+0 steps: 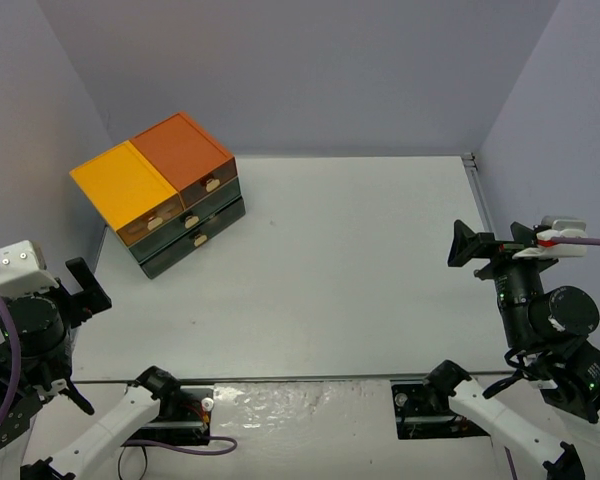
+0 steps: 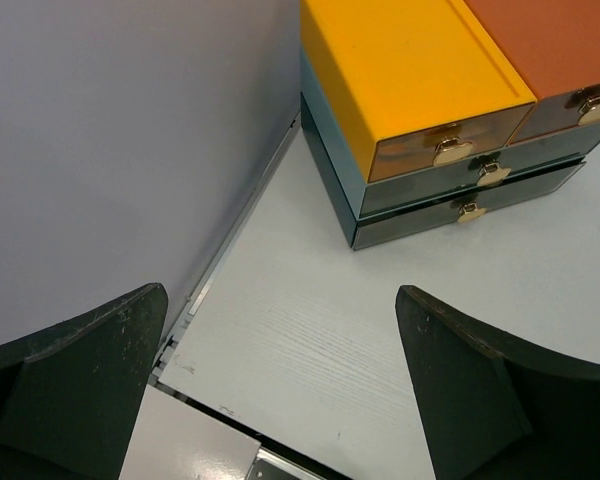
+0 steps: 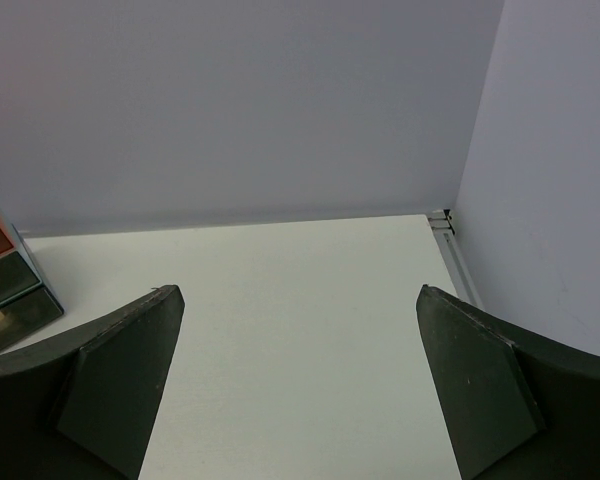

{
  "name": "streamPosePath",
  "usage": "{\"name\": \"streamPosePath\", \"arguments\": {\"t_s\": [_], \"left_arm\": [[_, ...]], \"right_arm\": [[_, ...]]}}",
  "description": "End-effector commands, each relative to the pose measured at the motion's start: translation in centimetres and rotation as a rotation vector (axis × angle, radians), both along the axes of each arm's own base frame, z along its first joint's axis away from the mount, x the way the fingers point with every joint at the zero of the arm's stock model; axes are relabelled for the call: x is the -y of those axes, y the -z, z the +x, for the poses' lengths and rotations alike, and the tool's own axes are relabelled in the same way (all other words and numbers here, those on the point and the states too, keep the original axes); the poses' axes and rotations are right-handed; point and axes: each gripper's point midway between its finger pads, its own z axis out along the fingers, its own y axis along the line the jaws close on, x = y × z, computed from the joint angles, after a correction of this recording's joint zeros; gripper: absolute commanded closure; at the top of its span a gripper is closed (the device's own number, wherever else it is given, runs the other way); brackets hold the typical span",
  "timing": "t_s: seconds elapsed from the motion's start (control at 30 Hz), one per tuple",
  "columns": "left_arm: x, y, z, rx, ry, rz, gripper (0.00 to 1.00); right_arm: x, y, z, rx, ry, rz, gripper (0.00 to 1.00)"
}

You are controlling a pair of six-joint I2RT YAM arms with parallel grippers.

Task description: Organize the makeup

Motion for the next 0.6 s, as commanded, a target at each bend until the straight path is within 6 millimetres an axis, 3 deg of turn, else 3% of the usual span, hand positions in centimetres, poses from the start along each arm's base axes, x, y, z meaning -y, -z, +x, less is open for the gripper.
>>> {"name": "streamPosePath", "arguments": {"t_s": [0.0,0.57], "left_arm": [[0.0,-0.7,0.6,0.024,-0.036,-0.014,0.03],[0.7,0.2,1.7,0.01,-0.033,-0.023,0.03]], "right_arm": [[-0.3,-1.2,0.7,0.026,0.012,0.018,0.0],[-1.1,-1.4,1.2,0.019,-0.015,-0.016,0.0]]}}
